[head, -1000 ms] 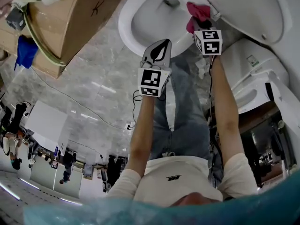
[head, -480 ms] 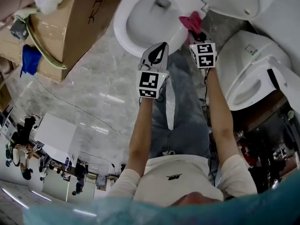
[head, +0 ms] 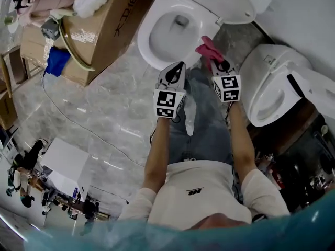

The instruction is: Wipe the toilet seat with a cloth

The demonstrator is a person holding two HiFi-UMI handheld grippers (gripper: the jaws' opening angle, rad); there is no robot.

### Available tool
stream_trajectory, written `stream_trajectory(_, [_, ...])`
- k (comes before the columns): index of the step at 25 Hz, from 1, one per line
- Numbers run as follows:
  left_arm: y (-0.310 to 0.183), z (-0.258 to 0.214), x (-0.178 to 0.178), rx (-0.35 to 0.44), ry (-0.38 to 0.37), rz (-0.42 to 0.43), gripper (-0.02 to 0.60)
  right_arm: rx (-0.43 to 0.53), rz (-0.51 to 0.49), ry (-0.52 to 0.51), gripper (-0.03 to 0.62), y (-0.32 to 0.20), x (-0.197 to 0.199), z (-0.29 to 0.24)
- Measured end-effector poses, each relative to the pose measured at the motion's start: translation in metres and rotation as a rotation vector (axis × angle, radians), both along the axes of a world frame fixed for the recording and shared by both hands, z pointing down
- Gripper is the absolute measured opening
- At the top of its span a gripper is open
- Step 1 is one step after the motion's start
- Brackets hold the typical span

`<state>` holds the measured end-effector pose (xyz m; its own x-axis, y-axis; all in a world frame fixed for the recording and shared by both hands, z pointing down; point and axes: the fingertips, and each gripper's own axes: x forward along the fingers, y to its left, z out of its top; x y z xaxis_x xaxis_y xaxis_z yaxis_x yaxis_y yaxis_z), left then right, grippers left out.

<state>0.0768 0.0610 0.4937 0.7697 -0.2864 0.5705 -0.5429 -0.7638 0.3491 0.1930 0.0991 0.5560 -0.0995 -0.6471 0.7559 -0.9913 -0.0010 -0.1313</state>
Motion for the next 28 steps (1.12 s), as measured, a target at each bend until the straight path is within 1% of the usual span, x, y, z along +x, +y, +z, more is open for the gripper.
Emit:
stream_trajectory(5, [-0.001, -0.065, -0.003, 0.030, 0.023, -0.005, 0.007, 0.074, -0.015, 0.013, 0.051, 0.006, -0.013, -0.086])
stream_trajectory(8, [0.001, -0.104, -0.003, 0.058, 0.034, 0.019, 0.006, 0.127, -0.017, 0.020, 0.051, 0.008, -0.019, -0.140])
stream_trajectory(12, [0.002, -0.153, 0.001, 0.106, 0.055, 0.061, 0.006, 0.183, 0.000, 0.031, 0.051, 0.013, -0.018, -0.200])
stream_trajectory(17, [0.007, -0.211, 0.003, 0.157, 0.077, 0.103, 0.006, 0.231, 0.021, 0.039, 0.051, 0.025, -0.015, -0.258])
stream_trajectory(20, [0.019, -0.236, 0.000, 0.164, 0.082, 0.129, 0.006, 0.241, 0.020, 0.037, 0.051, 0.038, -0.018, -0.286])
stream_trajectory(23, [0.031, -0.257, -0.005, 0.196, 0.084, 0.168, 0.006, 0.273, 0.008, 0.041, 0.051, 0.048, -0.025, -0.315])
stream_trajectory(25, [0.046, -0.274, -0.008, 0.209, 0.088, 0.188, 0.006, 0.289, 0.006, 0.044, 0.051, 0.062, -0.030, -0.333])
stream_trajectory(28, [0.077, -0.300, -0.011, 0.205, 0.099, 0.204, 0.006, 0.296, -0.001, 0.048, 0.051, 0.093, -0.036, -0.358])
